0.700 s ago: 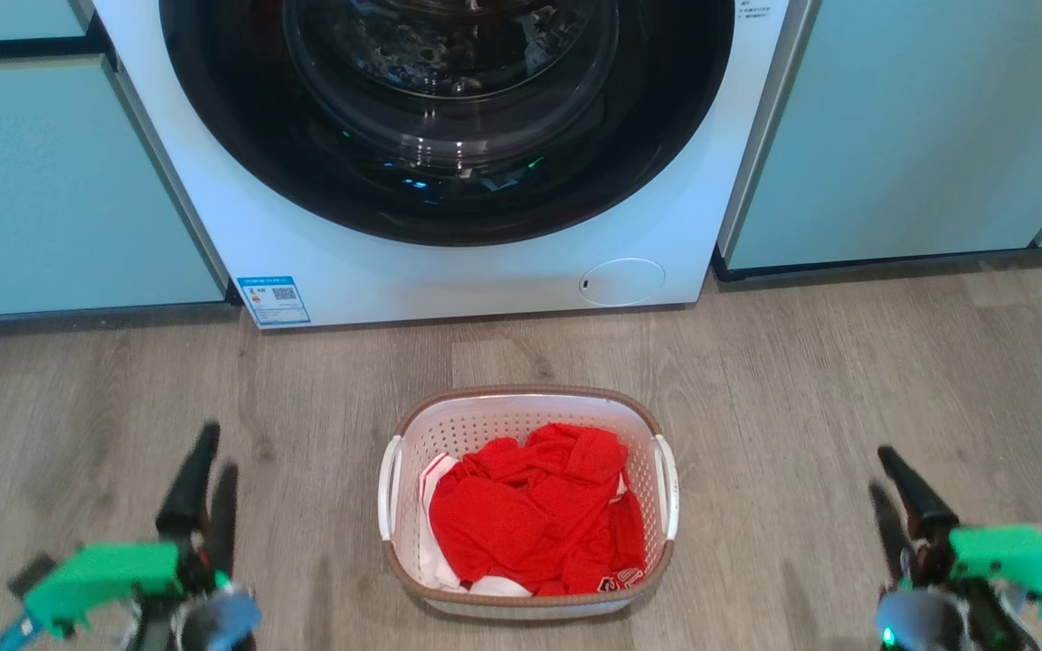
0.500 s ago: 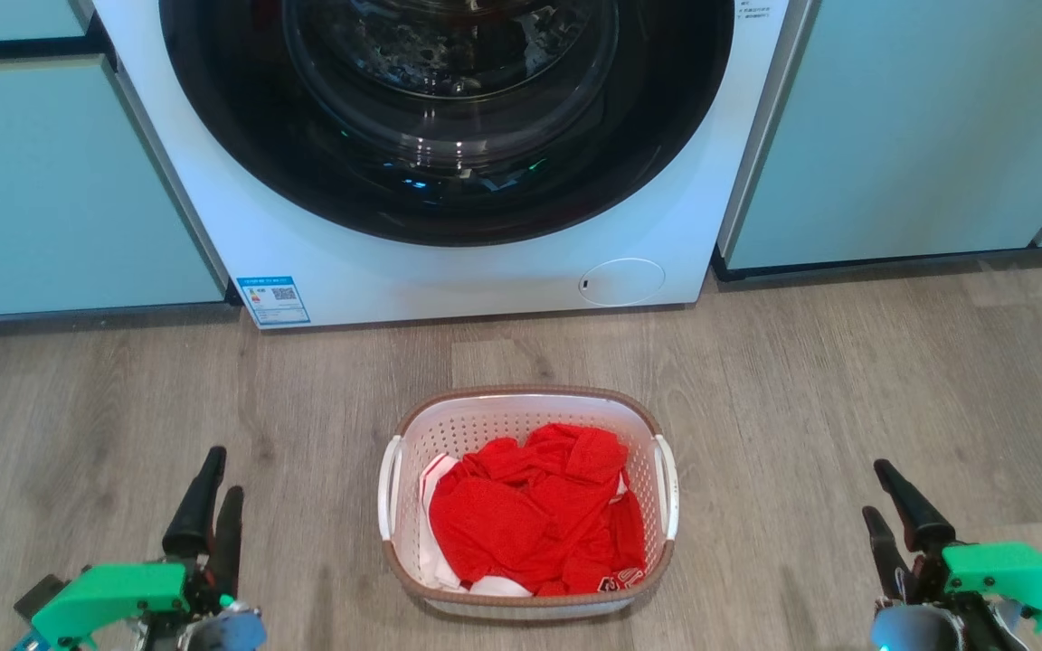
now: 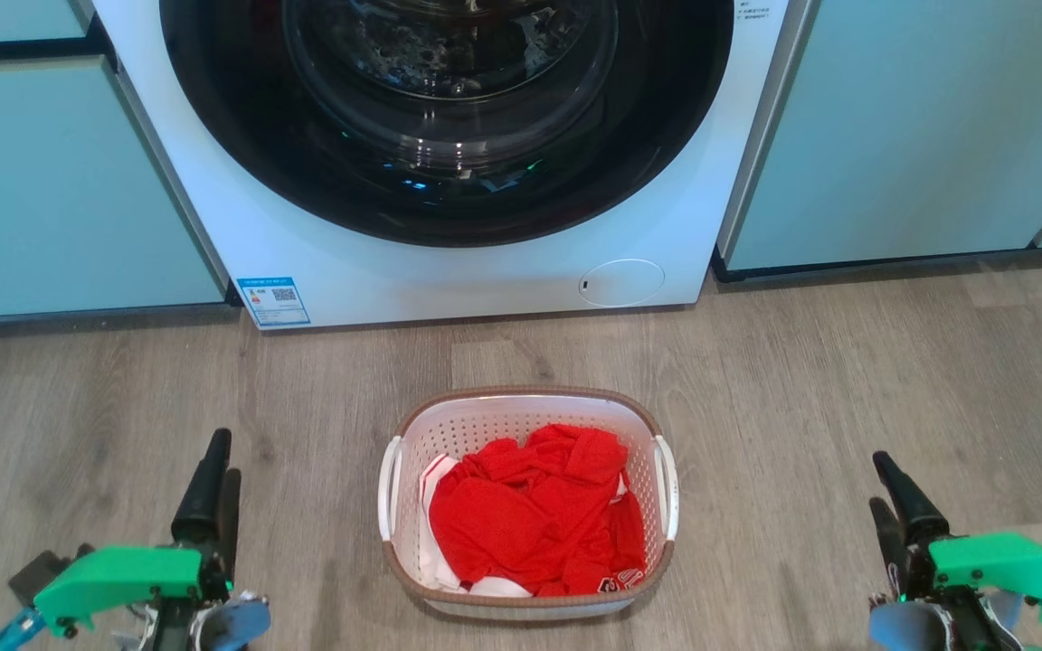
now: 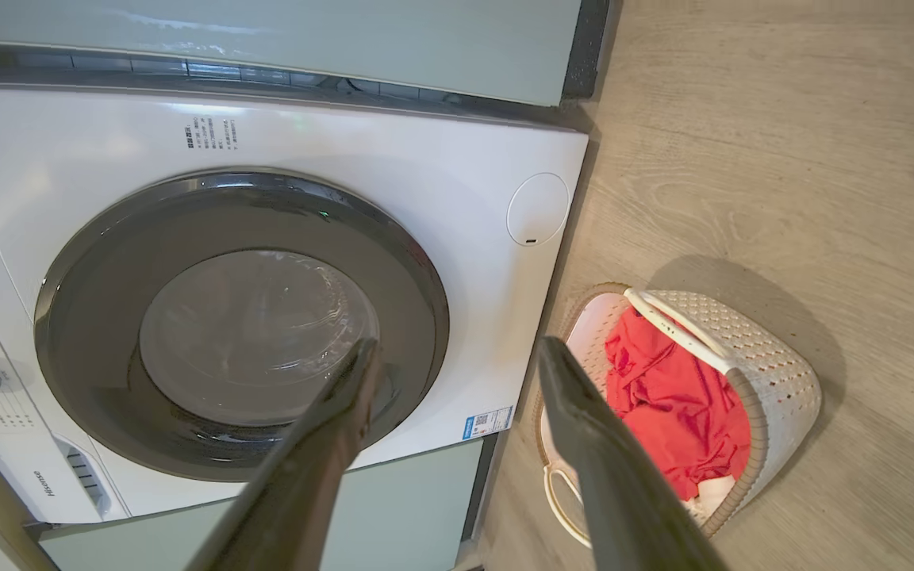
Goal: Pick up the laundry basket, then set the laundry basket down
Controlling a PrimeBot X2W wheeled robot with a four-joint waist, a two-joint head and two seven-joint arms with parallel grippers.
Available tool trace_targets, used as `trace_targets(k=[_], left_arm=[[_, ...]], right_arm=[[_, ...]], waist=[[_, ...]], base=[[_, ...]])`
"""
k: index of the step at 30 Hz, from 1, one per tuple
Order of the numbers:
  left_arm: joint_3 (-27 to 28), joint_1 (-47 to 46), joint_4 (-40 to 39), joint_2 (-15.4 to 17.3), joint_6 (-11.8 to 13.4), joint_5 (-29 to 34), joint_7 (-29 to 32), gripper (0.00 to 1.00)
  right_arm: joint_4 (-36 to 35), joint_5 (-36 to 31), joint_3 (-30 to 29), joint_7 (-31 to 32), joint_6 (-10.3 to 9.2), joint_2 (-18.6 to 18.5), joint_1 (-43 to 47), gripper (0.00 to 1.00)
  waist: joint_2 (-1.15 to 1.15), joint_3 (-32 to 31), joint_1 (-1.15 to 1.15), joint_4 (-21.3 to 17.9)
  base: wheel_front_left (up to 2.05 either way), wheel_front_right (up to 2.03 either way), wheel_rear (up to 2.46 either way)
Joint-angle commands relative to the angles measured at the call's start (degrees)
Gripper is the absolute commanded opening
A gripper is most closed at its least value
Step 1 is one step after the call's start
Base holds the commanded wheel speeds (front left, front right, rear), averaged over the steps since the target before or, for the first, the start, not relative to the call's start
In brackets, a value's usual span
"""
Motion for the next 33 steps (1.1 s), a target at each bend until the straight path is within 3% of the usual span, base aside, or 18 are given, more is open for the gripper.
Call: trace_targets(k=[1, 33], left_arm=[[0.2, -2.4, -2.6, 0.6, 0.3, 1.4, -0.5, 1.0], [-5.5, -1.0, -9.6, 1.8, 6.1, 35.2, -6.1, 1.0]], right_arm=[[-2.3, -1.3, 0.3, -0.8, -0.01, -0.4, -2.8, 1.0], [-9.2, -31.6, 6.2, -6.3, -0.04, -0.6, -2.7, 1.0]], waist=[[0.0, 0.0, 0.0, 0.0], [0.0, 0.0, 0.0, -0.5]], base=[[0.0, 0.0, 0.0], [0.0, 0.0, 0.0]])
